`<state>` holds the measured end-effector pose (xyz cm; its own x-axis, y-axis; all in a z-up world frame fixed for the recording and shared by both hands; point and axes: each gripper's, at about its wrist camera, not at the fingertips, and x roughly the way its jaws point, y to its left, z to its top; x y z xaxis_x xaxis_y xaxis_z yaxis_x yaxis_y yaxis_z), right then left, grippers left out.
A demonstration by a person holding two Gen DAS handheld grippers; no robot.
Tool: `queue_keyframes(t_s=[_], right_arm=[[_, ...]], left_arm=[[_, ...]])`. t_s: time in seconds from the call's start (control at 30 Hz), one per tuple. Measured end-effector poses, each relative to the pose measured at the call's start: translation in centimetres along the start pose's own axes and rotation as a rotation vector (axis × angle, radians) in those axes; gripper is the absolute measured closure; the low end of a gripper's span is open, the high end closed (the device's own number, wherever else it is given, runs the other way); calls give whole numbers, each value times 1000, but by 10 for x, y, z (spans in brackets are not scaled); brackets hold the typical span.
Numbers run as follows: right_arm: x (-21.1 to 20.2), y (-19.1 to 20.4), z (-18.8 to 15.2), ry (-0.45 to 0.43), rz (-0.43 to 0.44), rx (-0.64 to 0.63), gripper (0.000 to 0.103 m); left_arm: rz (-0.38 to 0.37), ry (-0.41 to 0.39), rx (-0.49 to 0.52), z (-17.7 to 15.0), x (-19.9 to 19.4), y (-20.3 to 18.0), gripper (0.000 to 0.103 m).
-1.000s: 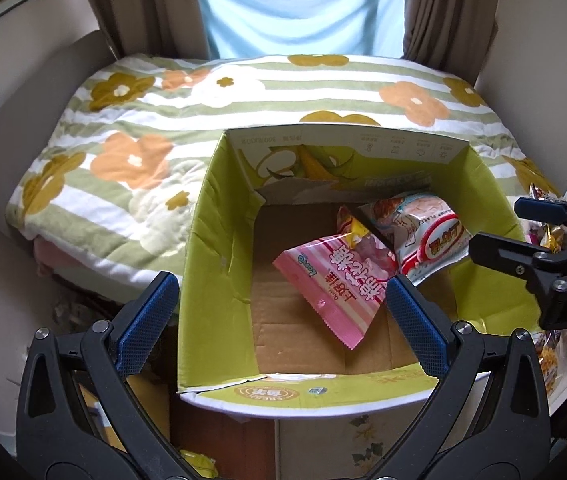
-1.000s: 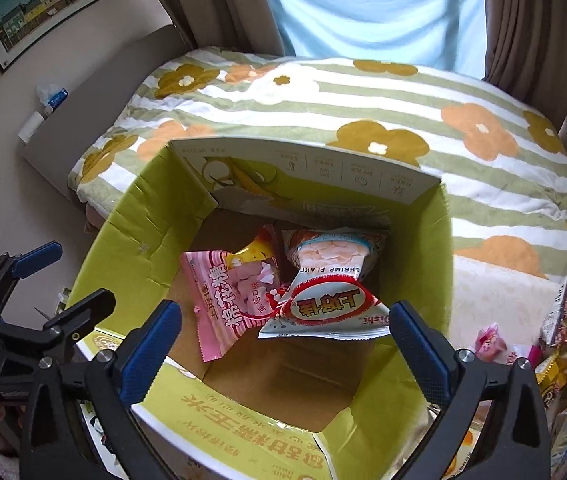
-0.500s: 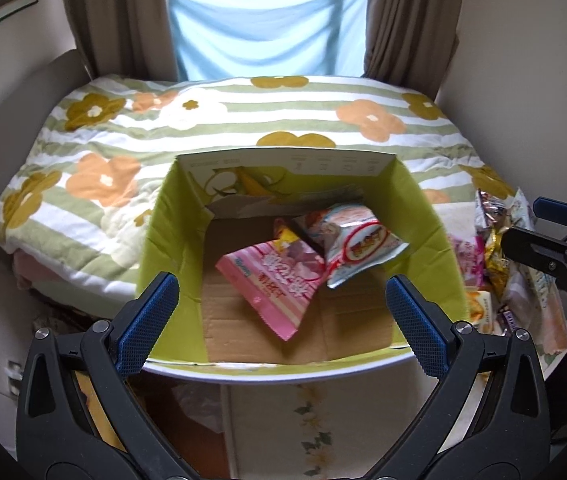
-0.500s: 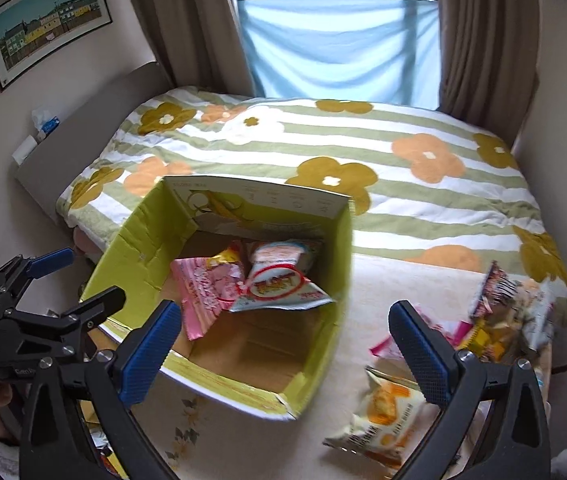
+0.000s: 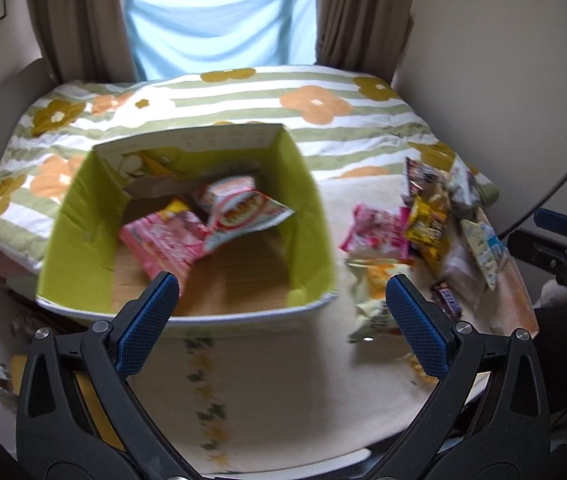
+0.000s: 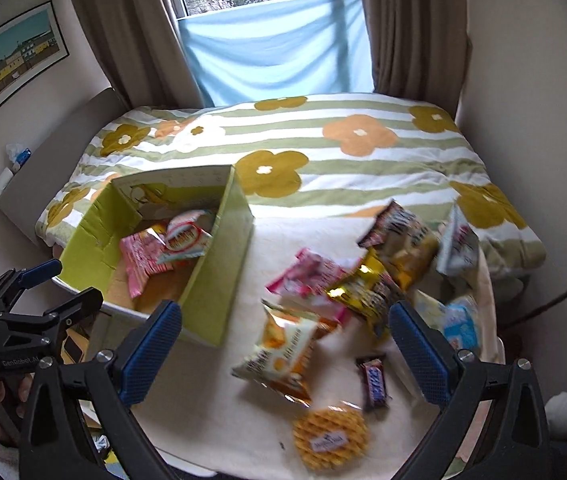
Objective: Organize snacks
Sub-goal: 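Withdraw both tools from the box back toward the snack pile, then grasp the chiffon cake packet with left tool while right tool grasps the waffle packet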
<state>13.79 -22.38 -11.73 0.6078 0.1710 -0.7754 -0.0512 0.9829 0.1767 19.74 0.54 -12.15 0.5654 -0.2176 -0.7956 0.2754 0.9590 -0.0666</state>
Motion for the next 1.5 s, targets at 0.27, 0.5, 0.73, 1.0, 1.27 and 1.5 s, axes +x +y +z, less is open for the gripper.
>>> queue_keyframes(t_s=[0.27, 0.5, 0.73, 1.0, 1.27, 1.5], right_arm=[[-2, -46, -53, 56, 13, -18, 0], [24, -67, -103, 120, 34, -34, 0], [55, -70, -140, 157, 45, -14, 0], [88, -49, -163, 182, 29, -45, 0], [105, -31, -170, 191, -35, -134, 0], [115, -30, -165, 193, -46, -144, 0]], left_arm=[[-26, 62, 30, -23, 24, -71, 0], [-41, 137, 72, -40, 64, -108, 0], [-67, 199, 142, -48, 113, -131, 0], [-60, 231, 187, -49, 154, -135, 1], [-70, 269, 194, -52, 182, -134, 5], [-63, 316, 198, -54, 202, -127, 27]])
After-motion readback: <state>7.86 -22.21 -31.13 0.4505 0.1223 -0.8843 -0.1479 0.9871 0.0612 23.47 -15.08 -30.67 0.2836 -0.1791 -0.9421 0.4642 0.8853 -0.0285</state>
